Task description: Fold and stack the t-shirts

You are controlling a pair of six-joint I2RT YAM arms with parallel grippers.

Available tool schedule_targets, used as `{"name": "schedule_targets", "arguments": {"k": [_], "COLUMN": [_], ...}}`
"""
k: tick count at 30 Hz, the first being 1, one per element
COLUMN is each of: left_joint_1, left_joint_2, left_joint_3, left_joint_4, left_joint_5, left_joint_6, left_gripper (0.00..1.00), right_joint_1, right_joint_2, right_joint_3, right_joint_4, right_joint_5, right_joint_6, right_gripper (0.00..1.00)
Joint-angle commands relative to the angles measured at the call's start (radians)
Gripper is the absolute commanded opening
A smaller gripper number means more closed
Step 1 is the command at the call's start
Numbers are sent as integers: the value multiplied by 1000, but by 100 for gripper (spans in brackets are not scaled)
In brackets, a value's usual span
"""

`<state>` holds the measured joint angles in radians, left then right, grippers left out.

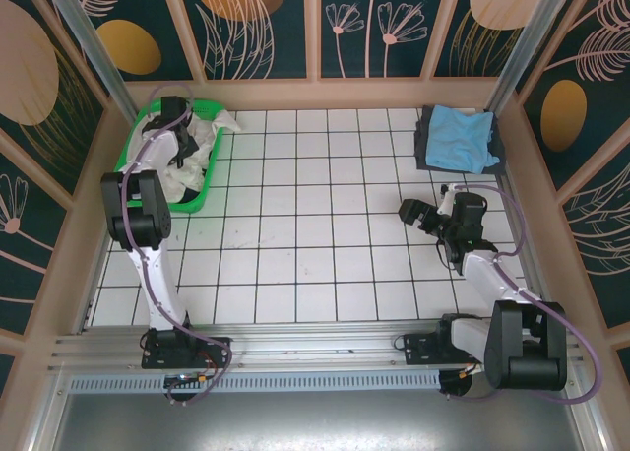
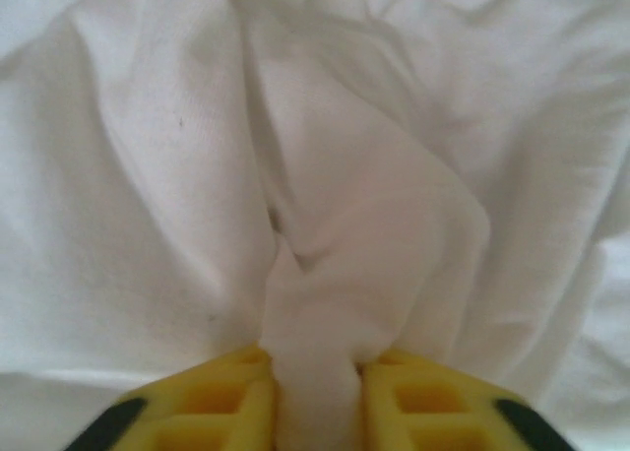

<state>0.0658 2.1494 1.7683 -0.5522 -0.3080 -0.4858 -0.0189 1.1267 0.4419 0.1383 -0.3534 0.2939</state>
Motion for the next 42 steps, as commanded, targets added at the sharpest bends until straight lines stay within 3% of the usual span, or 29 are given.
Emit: {"name": "schedule_targets", "arguments": {"k": [1, 6, 8, 18, 21, 26, 29, 31, 36, 40, 41, 42], "left_joint_1": [4, 3, 2, -23, -123, -412, -529, -553, -553, -552, -549, -549], "left_joint_2": [-122, -336, -401, -637, -616, -527, -483, -461, -352, -270, -253, -236], "left_joint_3": [-12, -46, -75, -104, 6, 270, 344, 333, 233, 137, 103, 71], "left_joint_4": [-26, 41, 78, 271, 270, 212, 233, 267, 257, 242, 251, 260], "left_joint_5": [31, 57, 81, 284, 336, 320, 313, 305, 112, 52, 58, 63], "left_joint_6": [15, 51, 60, 58, 73, 140, 147, 110, -16, -75, -85, -86], "left_gripper": [15, 10, 1, 0, 0, 0, 0, 0, 0, 0, 5, 19], "right_joint_1": [-4, -4, -3, 4, 7, 25, 46, 60, 82, 94, 98, 101], "right_joint_2": [4, 10, 7, -38, -57, -102, -150, -180, -203, -171, -158, -147], "right_joint_3": [3, 7, 9, 24, 28, 58, 69, 75, 77, 70, 69, 67], "right_joint_4": [26, 22, 20, 9, 25, 56, 93, 109, 106, 40, 19, 3], "right_joint_5": [-23, -29, -29, -83, -106, -178, -199, -193, -148, -90, -72, -59], "right_joint_6": [-1, 3, 4, 29, 46, 82, 108, 117, 123, 104, 99, 94], "right_gripper": [99, 99, 99, 95, 95, 95, 96, 98, 98, 98, 98, 97]}}
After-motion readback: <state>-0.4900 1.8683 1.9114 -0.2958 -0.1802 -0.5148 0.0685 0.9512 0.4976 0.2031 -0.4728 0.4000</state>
